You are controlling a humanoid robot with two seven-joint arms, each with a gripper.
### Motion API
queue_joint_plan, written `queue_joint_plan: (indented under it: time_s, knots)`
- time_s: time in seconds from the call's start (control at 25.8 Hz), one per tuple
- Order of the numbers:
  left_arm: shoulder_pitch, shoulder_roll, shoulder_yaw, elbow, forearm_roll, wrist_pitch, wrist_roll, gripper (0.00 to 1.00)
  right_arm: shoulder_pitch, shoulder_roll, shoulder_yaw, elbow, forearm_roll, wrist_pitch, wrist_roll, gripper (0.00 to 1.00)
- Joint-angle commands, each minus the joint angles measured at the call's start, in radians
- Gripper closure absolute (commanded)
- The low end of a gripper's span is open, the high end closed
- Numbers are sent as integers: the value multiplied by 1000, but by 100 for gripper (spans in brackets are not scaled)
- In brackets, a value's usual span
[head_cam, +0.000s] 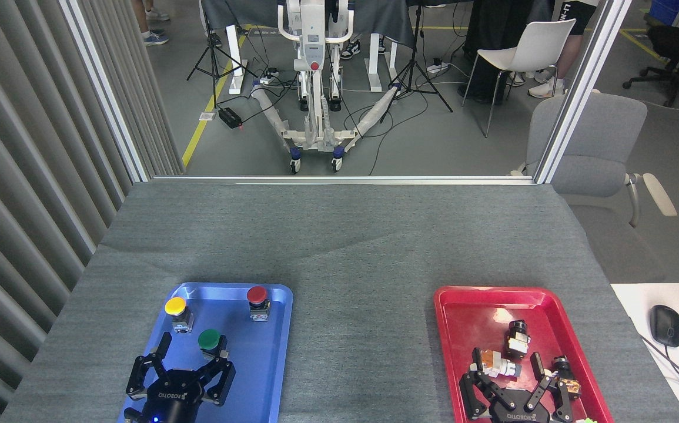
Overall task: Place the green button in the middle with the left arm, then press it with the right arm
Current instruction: 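Close the left gripper around the green button in the blue tray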
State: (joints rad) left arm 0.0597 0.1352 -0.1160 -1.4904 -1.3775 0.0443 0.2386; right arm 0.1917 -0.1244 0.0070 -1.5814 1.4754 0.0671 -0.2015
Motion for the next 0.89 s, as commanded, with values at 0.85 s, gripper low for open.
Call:
queue_joint_plan:
  time_s: [0.85]
  knots:
    - [-1,6,15,-5,-5,12,4,0,0,3,1,1,0,0,-1,0]
